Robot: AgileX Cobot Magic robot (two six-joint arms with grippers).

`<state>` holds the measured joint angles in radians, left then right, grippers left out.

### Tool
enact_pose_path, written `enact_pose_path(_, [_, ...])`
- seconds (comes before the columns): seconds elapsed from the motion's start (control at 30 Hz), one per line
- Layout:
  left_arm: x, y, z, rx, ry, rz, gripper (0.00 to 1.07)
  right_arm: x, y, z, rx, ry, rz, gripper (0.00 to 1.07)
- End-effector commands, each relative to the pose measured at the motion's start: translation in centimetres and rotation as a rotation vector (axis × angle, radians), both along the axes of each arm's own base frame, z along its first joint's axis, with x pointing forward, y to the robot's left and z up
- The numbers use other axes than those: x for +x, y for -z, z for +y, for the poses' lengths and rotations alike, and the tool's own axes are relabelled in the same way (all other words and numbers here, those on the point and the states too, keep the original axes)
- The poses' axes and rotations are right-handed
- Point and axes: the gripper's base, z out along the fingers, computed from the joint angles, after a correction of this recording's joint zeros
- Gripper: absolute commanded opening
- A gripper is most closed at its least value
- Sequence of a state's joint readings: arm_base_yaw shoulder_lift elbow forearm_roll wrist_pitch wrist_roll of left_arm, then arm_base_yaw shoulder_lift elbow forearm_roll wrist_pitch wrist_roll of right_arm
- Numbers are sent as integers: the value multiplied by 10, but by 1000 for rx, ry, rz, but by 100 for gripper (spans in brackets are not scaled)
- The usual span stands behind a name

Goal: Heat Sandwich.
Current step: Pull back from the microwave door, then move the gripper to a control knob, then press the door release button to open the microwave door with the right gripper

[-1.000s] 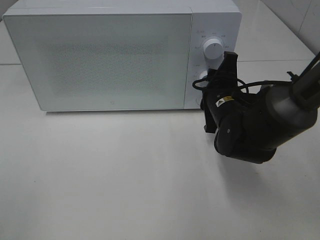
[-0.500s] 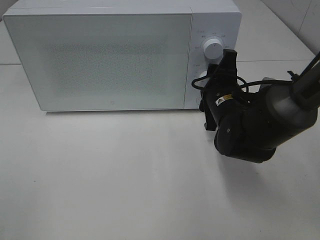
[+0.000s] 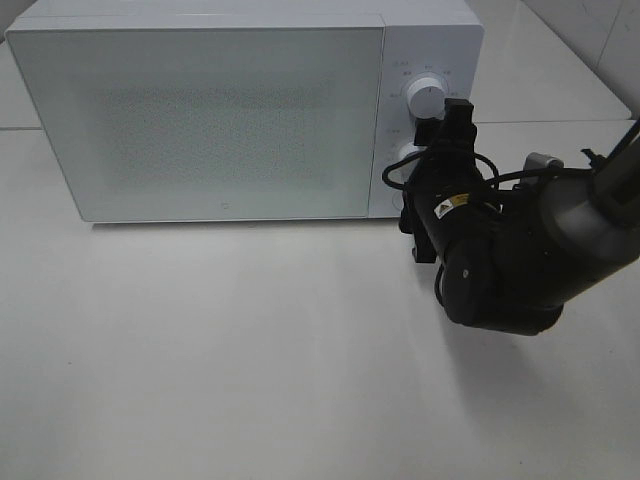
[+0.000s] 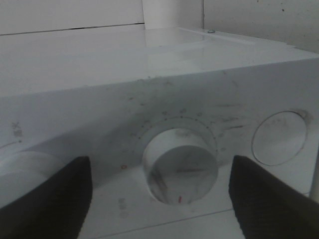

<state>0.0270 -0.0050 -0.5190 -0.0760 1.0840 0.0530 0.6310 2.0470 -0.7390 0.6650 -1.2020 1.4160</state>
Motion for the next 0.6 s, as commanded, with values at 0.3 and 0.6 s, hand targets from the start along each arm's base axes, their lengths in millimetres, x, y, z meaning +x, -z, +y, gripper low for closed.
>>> enact_pose_path(0.3, [-3,-1,-1,-6,7,-34,98,-20,-2,-5,-79,-124,5,75])
enact_pose_path(0.6, [-3,-1,-1,-6,7,-34,98,-45,-12,-10,-187,-274,111,75])
